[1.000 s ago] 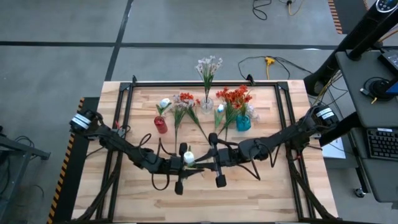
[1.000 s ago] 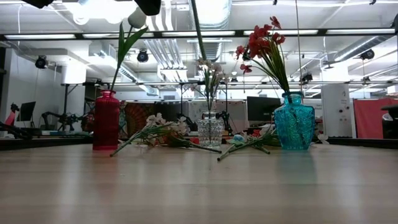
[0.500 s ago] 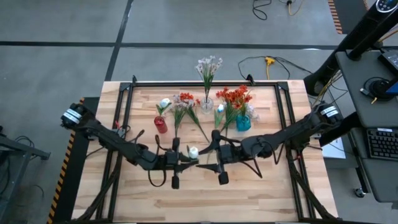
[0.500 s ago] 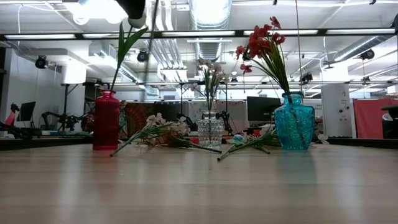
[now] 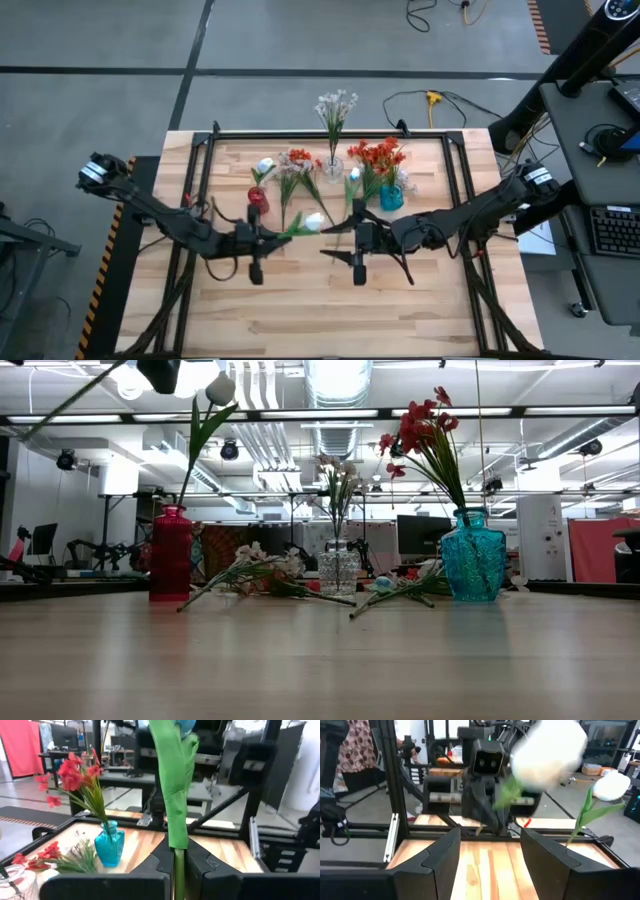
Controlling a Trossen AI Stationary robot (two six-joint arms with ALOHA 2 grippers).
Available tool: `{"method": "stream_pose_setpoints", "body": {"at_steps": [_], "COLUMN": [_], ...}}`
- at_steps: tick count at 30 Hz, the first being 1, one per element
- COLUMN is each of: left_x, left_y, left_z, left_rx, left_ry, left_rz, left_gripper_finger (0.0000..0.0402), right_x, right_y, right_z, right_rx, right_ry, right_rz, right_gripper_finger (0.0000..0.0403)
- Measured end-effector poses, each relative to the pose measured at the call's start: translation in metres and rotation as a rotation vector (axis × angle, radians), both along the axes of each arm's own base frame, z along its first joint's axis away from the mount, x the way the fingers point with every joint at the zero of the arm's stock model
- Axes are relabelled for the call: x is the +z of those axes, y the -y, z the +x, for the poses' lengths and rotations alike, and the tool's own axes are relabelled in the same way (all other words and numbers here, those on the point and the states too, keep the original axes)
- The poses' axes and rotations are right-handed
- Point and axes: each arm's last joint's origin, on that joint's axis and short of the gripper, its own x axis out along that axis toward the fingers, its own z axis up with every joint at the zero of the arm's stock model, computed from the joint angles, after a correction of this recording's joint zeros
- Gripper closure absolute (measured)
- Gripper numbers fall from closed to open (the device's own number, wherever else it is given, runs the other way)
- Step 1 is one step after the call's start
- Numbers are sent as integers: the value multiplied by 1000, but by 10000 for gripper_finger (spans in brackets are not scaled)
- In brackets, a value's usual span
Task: Sort flowers into vase by color
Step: Put the bottom white flower into the red vase
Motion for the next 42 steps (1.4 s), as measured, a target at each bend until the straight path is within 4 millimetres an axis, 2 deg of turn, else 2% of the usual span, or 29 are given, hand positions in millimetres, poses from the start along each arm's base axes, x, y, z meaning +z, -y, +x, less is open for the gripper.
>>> {"method": "stream_pose_setpoints", "body": {"at_steps": [7,11,16,22,25,28,32,37,42], "left_x": [3,10,23,22,15,9,-5,-14,-18], "left_y": [-15,-22,-27,-26,-26,-24,-15,-3,6], "left_z": [-29,-39,-47,-58,-60,-57,-42,-19,-5], "left_rx": [77,118,139,-97,-119,-111,-145,-108,-92], "left_ry": [50,84,206,513,571,566,481,436,404], "left_rz": [6,36,120,169,178,199,238,225,232], "left_gripper_finger": [402,402,401,401,401,401,401,401,401], "right_x": [3,2,0,-2,-2,-2,0,-9,-17], "right_y": [4,5,6,6,7,8,6,-1,-4], "right_z": [-3,-3,-2,0,0,0,4,18,26], "right_rx": [-10,-12,-17,-19,-21,-21,3,59,60], "right_ry": [-12,-18,-35,-42,-43,-35,26,100,75], "right_rz": [-6,-8,-7,-10,-8,-9,-32,-102,-125], "right_gripper_finger": [202,202,202,202,202,202,202,202,202]}}
